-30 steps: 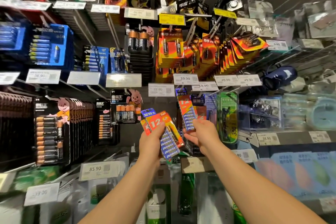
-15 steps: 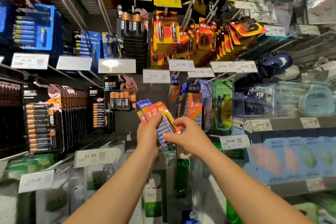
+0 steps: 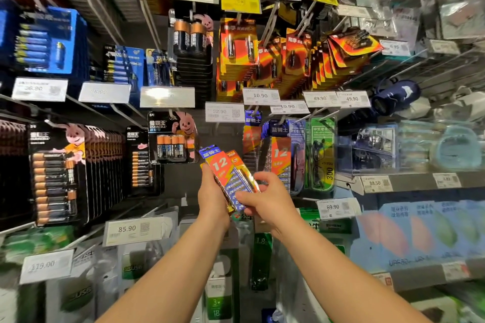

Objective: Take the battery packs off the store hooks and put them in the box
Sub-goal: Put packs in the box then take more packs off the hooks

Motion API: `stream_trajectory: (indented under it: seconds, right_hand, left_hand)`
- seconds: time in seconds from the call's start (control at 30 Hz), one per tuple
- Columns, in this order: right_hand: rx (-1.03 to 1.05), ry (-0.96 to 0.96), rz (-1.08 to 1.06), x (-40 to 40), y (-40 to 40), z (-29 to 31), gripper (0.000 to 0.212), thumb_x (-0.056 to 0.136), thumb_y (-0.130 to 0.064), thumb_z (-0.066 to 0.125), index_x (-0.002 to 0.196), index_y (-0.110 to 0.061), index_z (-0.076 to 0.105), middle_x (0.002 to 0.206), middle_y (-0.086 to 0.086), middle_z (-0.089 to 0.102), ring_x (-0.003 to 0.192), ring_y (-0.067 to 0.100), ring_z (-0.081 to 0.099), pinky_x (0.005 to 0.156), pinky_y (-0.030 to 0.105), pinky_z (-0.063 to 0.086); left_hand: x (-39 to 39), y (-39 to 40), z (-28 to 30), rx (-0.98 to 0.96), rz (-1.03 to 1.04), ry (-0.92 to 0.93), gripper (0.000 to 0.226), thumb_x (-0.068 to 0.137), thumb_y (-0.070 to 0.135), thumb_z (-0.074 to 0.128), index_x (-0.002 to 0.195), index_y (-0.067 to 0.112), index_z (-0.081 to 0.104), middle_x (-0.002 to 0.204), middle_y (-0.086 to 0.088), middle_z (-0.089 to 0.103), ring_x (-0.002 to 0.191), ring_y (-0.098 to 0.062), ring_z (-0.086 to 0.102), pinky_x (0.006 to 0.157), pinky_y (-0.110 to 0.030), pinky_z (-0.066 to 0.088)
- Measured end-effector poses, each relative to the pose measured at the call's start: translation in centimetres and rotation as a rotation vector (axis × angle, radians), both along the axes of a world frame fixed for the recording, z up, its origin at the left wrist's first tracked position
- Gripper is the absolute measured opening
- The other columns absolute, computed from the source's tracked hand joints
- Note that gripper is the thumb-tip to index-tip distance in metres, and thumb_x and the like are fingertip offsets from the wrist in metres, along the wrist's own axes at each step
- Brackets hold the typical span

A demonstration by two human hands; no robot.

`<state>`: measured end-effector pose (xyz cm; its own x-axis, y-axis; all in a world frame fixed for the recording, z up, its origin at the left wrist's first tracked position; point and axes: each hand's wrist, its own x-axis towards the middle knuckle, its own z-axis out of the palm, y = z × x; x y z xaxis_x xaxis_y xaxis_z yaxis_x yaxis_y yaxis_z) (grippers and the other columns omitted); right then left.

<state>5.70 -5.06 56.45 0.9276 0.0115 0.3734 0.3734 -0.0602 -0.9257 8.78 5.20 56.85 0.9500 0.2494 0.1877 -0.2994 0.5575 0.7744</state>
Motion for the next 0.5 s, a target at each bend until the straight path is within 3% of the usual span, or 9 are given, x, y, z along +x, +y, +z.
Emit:
stream_trajectory:
  seconds: [0.2, 0.33, 0.43, 0.5]
  right_hand:
    - [0.158, -0.059, -0.045, 0.6, 0.8, -0.9, 0.058, 0.082, -0.005, 0.074, 0.132, -0.010, 0.046, 0.096, -0.008, 0.058, 0.077, 0.010, 0.067, 0.055, 0.017, 0.051]
    - [0.151, -0.136, -0.098, 0.5, 1.2, -1.0, 0.061, 0.083, -0.004, 0.073, 0.138, -0.008, 0.046, 0.093, -0.014, 0.057, 0.074, 0.006, 0.063, 0.055, 0.016, 0.053]
    - [0.053, -0.222, -0.161, 0.5, 1.1, -1.0, 0.071, 0.082, -0.008, 0.074, 0.144, -0.012, 0.041, 0.120, -0.004, 0.059, 0.095, 0.009, 0.060, 0.079, 0.032, 0.058]
    - [0.023, -0.246, -0.195, 0.8, 0.8, -1.0, 0.072, 0.082, -0.012, 0.075, 0.145, -0.012, 0.041, 0.135, 0.003, 0.054, 0.113, 0.015, 0.056, 0.094, 0.039, 0.052]
  left_hand:
    - [0.1, 0.3, 0.3, 0.170, 0.159, 0.028, 0.040, 0.104, 0.041, 0.039, 0.081, 0.014, 0.057, 0.075, -0.004, 0.066, 0.070, -0.021, 0.065, 0.085, -0.043, 0.053]
    - [0.7, 1.1, 0.4, 0.355, 0.298, 0.013, 0.046, 0.103, 0.043, 0.033, 0.083, 0.010, 0.059, 0.085, -0.008, 0.071, 0.083, -0.029, 0.069, 0.087, -0.047, 0.052]
    - [1.5, 1.7, 0.4, 0.383, 0.374, 0.054, 0.048, 0.102, 0.043, 0.034, 0.092, 0.006, 0.063, 0.094, -0.013, 0.070, 0.089, -0.032, 0.067, 0.083, -0.044, 0.051]
    - [1.6, 2.0, 0.4, 0.356, 0.387, 0.036, 0.041, 0.102, 0.037, 0.035, 0.085, 0.010, 0.061, 0.092, -0.014, 0.069, 0.087, -0.031, 0.066, 0.079, -0.042, 0.050]
